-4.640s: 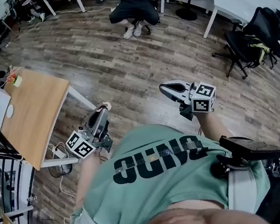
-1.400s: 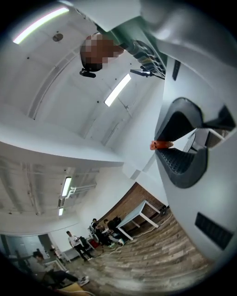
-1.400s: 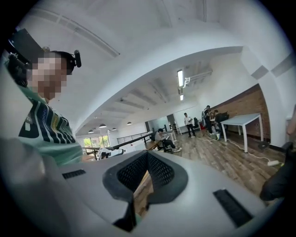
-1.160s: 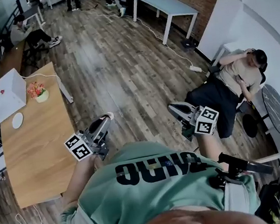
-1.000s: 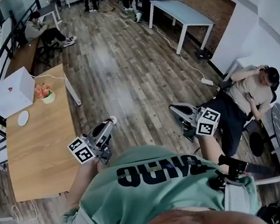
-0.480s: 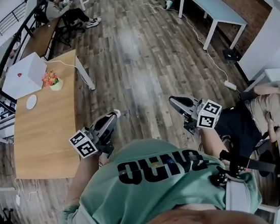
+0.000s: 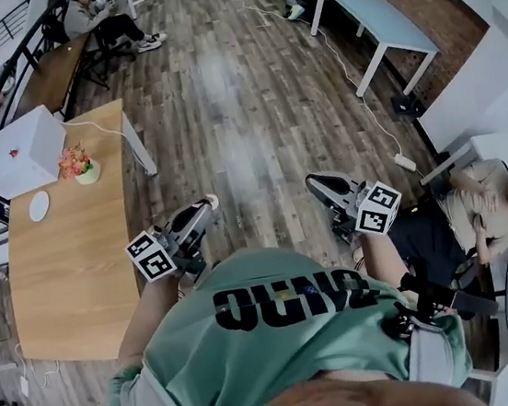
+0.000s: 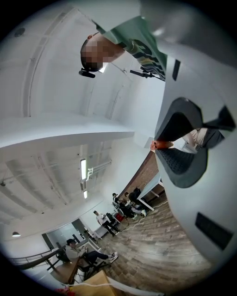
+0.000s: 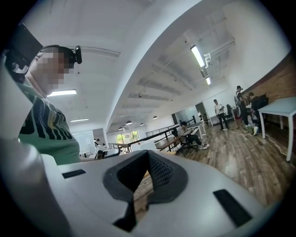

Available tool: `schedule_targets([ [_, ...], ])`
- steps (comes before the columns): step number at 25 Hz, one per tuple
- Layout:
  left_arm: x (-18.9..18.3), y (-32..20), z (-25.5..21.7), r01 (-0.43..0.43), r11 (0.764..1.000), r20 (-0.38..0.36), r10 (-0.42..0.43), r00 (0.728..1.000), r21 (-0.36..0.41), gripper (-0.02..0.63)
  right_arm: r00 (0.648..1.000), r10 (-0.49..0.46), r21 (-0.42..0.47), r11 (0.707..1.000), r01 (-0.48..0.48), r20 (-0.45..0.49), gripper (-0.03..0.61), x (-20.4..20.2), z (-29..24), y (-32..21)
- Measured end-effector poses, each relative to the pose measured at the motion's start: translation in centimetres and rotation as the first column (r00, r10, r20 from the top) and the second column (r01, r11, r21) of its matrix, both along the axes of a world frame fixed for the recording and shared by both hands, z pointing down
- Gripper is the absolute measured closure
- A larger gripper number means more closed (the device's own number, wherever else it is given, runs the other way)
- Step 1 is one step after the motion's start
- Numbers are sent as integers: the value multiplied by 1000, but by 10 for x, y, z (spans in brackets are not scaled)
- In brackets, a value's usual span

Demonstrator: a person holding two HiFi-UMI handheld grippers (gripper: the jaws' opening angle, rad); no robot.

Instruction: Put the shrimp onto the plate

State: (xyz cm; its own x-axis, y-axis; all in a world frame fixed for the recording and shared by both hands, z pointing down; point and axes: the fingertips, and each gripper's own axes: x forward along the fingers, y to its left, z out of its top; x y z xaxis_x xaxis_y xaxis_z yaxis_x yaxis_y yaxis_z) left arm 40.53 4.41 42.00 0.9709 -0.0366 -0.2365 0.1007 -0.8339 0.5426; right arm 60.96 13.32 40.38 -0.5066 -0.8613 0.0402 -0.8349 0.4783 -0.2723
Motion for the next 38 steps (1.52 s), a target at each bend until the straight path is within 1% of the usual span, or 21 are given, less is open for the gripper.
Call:
schedule_targets([
  [2,-1,-43,-10,-28,1000,-14,28,1000,-5,566,999,45,-8,999,-45,-2,572,0,-13,-31],
  [5,-6,-98,-31,-67,997,-40,69,997,34,566,996,78,-11,997,-78,-44,572,-8,-30,-76],
  [7,-10,-129,-37,-78,996,-52,80,995,44,566,994,98,0,995,-98,-49,572,-11,-37,-105],
  [9,-17,-155,-35,-85,996,-54,87,995,36,566,994,101,6,995,-101,-37,572,-21,-37,-133],
  [12,-39,-197,-30,-82,996,-54,83,995,23,566,997,68,-9,998,-68,-47,572,-49,-36,-181],
  [16,-71,-246,-25,-27,1000,-67,26,997,-17,566,998,12,-45,999,-15,-68,572,-78,-36,-232],
  [18,-84,-261,-24,7,1000,-81,-9,997,-16,566,996,-16,-54,998,12,-83,572,-82,-38,-256],
  [20,-104,-276,-21,69,998,-91,-70,993,-13,566,993,-64,-56,997,59,-96,572,-90,-40,-287],
  [22,-132,-291,-14,156,987,-91,-158,983,-29,566,984,-147,-60,988,141,-102,572,-110,-40,-321],
  [25,-166,-305,-1,277,959,-69,-281,957,-53,566,950,-298,-61,954,293,-98,572,-150,-36,-365],
  [27,-182,-316,2,356,933,-58,-359,932,-50,566,916,-392,-70,919,387,-85,572,-168,-29,-393],
  [28,-189,-322,2,401,915,-54,-404,913,-46,566,896,-438,-78,898,433,-78,572,-176,-23,-409],
  [30,-204,-335,3,492,870,-46,-493,869,-40,566,851,-522,-92,852,515,-66,572,-189,-12,-441],
  [32,-223,-348,5,576,817,-28,-577,816,-34,566,805,-591,-85,806,586,-52,572,-202,-7,-474],
  [33,-233,-356,5,620,784,-15,-621,784,-29,566,781,-623,-75,781,620,-43,572,-209,-6,-493],
  [34,-243,-364,5,669,743,0,-669,744,-22,566,755,-655,-64,755,652,-33,572,-217,-6,-511],
  [36,-256,-378,5,759,652,24,-758,652,-13,566,696,-718,-49,696,716,-10,572,-228,-4,-546],
  [38,-260,-388,7,826,564,45,-825,564,-11,566,623,-782,-36,623,782,4,572,-234,-1,-576],
])
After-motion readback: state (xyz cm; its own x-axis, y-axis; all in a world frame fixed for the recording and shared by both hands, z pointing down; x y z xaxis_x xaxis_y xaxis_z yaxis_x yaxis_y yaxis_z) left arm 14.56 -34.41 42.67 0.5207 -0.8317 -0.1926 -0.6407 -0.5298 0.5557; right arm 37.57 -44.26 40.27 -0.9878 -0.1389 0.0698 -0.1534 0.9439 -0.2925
